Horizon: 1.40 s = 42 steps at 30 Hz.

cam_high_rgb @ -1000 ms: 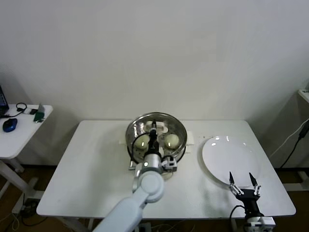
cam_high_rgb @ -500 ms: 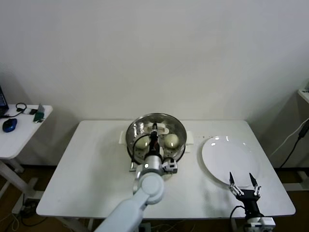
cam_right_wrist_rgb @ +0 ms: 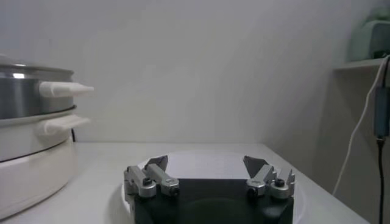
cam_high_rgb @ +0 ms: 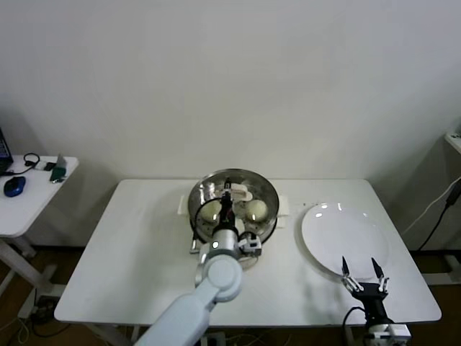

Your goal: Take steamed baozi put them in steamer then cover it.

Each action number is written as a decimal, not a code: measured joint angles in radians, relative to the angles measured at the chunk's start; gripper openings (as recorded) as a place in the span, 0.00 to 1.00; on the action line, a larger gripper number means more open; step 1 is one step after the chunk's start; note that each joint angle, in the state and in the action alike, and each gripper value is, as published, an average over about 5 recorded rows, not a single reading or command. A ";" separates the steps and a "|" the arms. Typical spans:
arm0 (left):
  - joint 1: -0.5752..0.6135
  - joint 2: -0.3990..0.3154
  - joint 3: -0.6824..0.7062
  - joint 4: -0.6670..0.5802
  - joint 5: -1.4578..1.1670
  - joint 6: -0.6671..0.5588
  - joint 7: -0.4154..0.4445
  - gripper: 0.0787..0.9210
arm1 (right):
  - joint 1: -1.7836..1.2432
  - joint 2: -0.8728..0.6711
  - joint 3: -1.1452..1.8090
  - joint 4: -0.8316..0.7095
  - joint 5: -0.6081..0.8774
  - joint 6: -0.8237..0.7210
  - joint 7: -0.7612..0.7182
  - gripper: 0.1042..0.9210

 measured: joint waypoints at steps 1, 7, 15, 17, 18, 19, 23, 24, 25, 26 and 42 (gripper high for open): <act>0.000 0.002 0.002 -0.004 -0.004 0.000 0.000 0.30 | 0.001 0.000 0.000 0.001 0.000 -0.001 0.000 0.88; 0.002 0.017 0.014 -0.031 -0.036 0.000 0.003 0.50 | 0.004 -0.002 -0.003 0.005 0.000 -0.009 -0.002 0.88; 0.018 0.050 0.029 -0.100 -0.094 0.000 0.000 0.78 | 0.008 -0.002 -0.012 0.009 0.006 -0.015 0.007 0.88; 0.025 0.062 0.026 -0.125 -0.109 0.000 -0.003 0.83 | 0.008 -0.003 -0.015 0.011 0.010 -0.015 0.009 0.88; 0.029 0.069 0.023 -0.138 -0.117 0.000 -0.005 0.85 | 0.007 -0.003 -0.016 0.012 0.012 -0.016 0.010 0.88; 0.033 0.077 0.020 -0.152 -0.126 0.000 -0.008 0.87 | 0.007 -0.004 -0.018 0.014 0.013 -0.016 0.012 0.88; 0.060 0.108 -0.005 -0.209 -0.168 -0.001 -0.025 0.88 | 0.005 -0.008 -0.020 0.019 0.015 -0.018 0.017 0.88; 0.070 0.116 -0.015 -0.224 -0.182 -0.001 -0.031 0.88 | 0.004 -0.009 -0.020 0.021 0.016 -0.019 0.017 0.88; 0.082 0.124 -0.026 -0.240 -0.199 -0.001 -0.038 0.88 | 0.004 -0.011 -0.020 0.023 0.016 -0.019 0.018 0.88; 0.095 0.132 -0.040 -0.256 -0.220 -0.001 -0.046 0.88 | 0.003 -0.012 -0.020 0.025 0.017 -0.019 0.018 0.88; 0.428 0.159 -0.500 -0.432 -0.887 -0.195 -0.220 0.88 | 0.011 -0.016 -0.031 0.039 0.022 -0.015 0.033 0.88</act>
